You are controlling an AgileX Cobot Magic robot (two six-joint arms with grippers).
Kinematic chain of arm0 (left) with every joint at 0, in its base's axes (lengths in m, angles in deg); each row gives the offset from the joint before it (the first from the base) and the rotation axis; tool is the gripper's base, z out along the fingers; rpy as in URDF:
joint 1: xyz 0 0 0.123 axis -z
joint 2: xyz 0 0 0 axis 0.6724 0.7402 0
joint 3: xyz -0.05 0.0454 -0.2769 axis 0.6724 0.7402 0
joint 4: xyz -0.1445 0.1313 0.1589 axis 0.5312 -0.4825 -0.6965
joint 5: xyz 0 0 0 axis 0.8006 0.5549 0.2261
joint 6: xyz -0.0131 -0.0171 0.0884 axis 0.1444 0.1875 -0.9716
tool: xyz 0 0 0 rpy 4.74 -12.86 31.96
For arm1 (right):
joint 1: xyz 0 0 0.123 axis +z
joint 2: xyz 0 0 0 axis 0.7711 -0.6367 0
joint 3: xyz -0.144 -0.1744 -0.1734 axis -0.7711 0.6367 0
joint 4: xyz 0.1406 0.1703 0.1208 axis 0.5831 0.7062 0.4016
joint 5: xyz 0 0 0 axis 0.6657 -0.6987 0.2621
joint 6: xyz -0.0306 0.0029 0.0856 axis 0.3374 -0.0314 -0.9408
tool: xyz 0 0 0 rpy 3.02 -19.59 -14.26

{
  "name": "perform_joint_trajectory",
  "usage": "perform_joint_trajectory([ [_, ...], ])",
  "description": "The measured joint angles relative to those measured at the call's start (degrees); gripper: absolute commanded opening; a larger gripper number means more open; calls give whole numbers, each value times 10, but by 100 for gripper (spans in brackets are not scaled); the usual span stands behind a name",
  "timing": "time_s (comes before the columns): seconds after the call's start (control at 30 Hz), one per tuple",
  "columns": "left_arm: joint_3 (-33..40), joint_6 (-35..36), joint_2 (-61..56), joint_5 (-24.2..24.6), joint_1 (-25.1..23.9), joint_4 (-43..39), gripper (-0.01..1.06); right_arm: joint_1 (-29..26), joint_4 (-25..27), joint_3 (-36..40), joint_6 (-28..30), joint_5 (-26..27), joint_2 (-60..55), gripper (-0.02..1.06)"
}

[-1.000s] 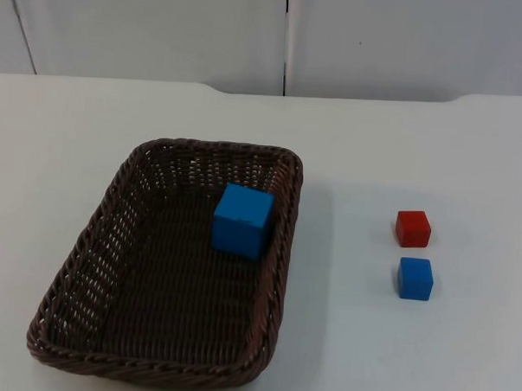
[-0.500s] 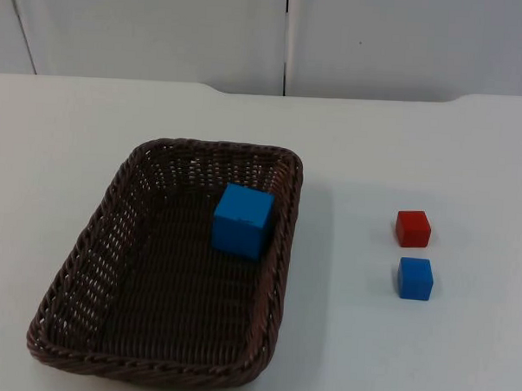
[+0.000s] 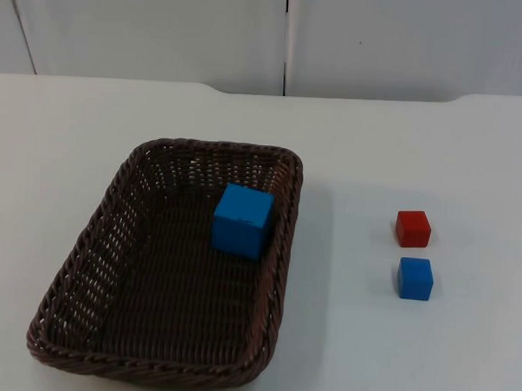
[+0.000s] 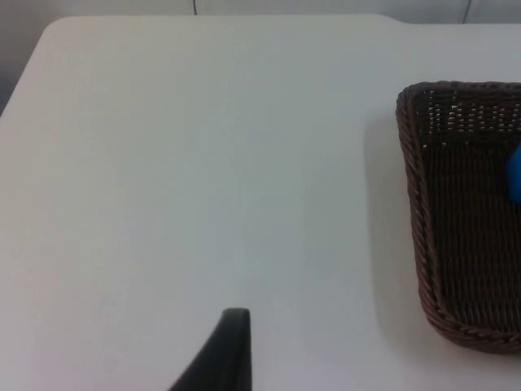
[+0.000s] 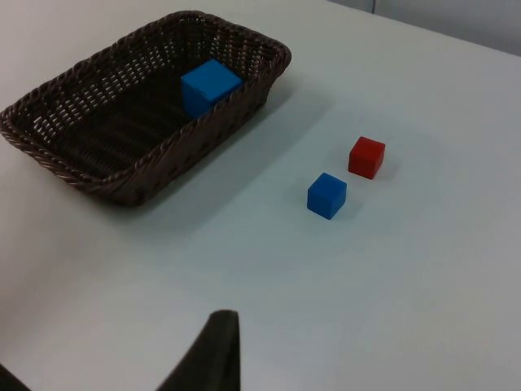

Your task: Pick up the basket with the left hand and place the largest block into the basket with the right hand.

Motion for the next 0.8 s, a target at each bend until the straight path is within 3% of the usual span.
perform_joint_trajectory([
  [0.47,0,0,0,0,0,0,105,-1,0,0,0,0,0,105],
  [0.8,0,0,0,0,0,0,105,-72,0,0,0,0,0,105],
])
